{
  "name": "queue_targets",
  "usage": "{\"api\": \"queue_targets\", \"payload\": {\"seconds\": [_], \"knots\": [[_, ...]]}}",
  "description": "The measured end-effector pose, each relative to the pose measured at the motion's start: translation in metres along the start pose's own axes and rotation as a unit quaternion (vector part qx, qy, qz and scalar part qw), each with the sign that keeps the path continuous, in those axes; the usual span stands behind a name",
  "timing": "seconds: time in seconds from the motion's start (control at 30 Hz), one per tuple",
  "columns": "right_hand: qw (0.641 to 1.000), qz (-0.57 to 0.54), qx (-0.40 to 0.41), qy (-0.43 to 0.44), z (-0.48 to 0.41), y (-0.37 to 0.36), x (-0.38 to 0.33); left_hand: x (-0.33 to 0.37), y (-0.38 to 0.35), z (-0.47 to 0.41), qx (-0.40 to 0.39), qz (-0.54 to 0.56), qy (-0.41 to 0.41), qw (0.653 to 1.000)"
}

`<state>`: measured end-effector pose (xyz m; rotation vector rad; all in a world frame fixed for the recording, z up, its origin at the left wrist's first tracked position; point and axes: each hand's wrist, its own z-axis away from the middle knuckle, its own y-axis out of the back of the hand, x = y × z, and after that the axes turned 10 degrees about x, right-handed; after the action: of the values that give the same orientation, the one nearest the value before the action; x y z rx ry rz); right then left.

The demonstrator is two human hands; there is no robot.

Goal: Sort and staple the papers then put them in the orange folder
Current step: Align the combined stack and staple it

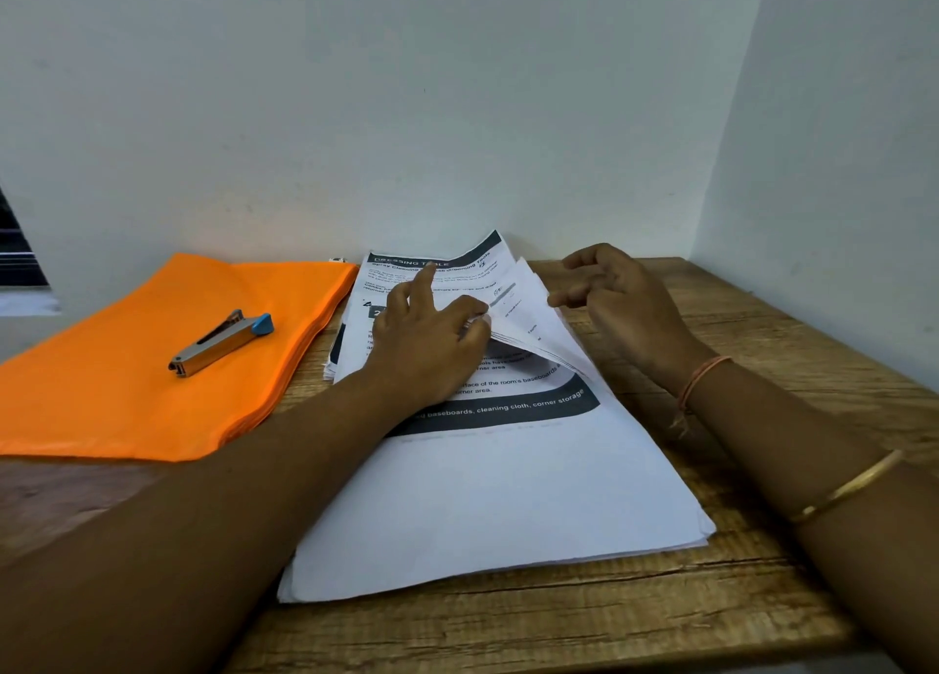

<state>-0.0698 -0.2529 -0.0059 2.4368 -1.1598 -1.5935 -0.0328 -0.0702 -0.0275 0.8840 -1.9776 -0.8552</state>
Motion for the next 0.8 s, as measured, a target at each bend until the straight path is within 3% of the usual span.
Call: {"api": "queue_targets", "payload": {"seconds": [0.23,0.47,0.67,0.8], "knots": [[0.996,-0.049,-0.056,0.047,0.006,-0.003,-0.002,-0.003,-0.003,-0.003,0.003,-0.05,-0.009,0.999],[0.99,-0.061,-0.109,0.06,0.014,-0.008,-0.005,-0.005,-0.006,-0.004,0.055,-0.062,-0.003,0.997],[0.992,-0.051,-0.105,0.043,0.015,-0.006,-0.006,-0.005,-0.005,-0.004,0.02,-0.055,-0.041,0.997],[0.998,-0.001,-0.038,0.05,0.007,-0.003,-0.005,-0.004,-0.005,-0.004,0.007,-0.039,-0.03,0.999]]}}
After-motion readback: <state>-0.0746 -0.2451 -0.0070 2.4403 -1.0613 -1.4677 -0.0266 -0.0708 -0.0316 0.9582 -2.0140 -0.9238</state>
